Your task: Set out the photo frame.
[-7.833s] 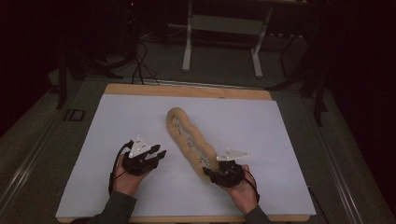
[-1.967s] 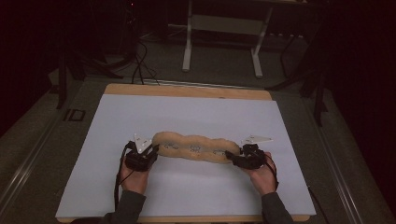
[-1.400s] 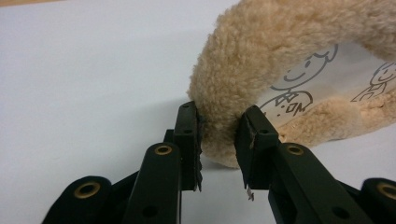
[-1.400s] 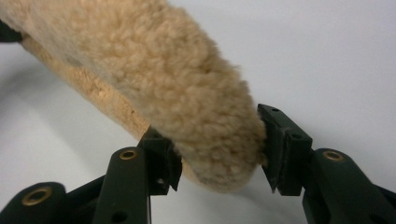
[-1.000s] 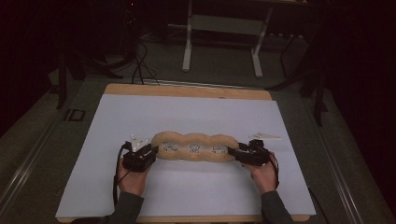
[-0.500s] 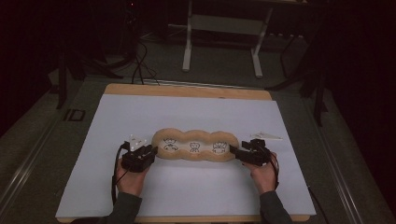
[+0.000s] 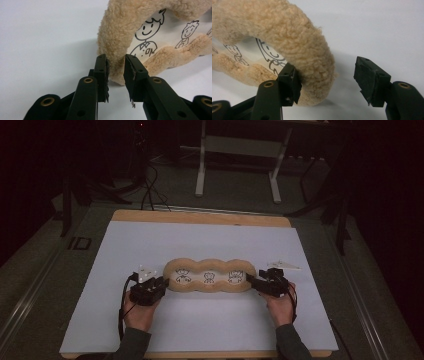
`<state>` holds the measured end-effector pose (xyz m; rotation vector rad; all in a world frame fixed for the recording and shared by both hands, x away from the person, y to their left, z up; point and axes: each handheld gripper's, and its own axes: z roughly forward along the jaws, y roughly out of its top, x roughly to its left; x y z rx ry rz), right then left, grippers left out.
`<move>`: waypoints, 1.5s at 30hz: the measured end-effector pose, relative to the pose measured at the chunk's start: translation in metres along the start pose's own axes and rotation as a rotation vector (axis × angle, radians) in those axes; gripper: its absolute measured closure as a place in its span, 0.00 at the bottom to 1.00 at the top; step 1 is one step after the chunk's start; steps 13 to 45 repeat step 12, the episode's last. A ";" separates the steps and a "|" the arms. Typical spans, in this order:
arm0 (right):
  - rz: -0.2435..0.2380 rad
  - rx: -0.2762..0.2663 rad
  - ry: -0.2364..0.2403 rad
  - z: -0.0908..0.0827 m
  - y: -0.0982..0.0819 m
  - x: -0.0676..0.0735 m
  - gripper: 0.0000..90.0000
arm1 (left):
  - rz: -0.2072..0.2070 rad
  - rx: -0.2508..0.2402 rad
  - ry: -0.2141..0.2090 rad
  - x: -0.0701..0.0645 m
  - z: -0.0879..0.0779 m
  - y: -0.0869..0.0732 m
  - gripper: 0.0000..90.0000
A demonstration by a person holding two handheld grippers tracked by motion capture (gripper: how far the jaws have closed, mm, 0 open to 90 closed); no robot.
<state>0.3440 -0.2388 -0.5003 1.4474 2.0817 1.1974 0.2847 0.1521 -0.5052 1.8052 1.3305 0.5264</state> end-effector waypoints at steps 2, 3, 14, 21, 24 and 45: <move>-0.003 0.008 0.016 -0.001 0.000 0.000 0.45 | -0.003 0.002 -0.013 0.001 -0.002 -0.001 0.80; -0.005 0.023 0.038 -0.004 0.000 0.001 0.45 | -0.001 -0.003 -0.018 0.002 -0.004 -0.001 0.79; -0.010 -0.029 0.100 -0.036 0.002 -0.007 0.43 | -0.036 -0.125 0.013 0.020 -0.033 0.005 0.64; -0.010 -0.029 0.100 -0.036 0.002 -0.007 0.43 | -0.036 -0.125 0.013 0.020 -0.033 0.005 0.64; -0.010 -0.029 0.100 -0.036 0.002 -0.007 0.43 | -0.036 -0.125 0.013 0.020 -0.033 0.005 0.64; -0.010 -0.029 0.100 -0.036 0.002 -0.007 0.43 | -0.036 -0.125 0.013 0.020 -0.033 0.005 0.64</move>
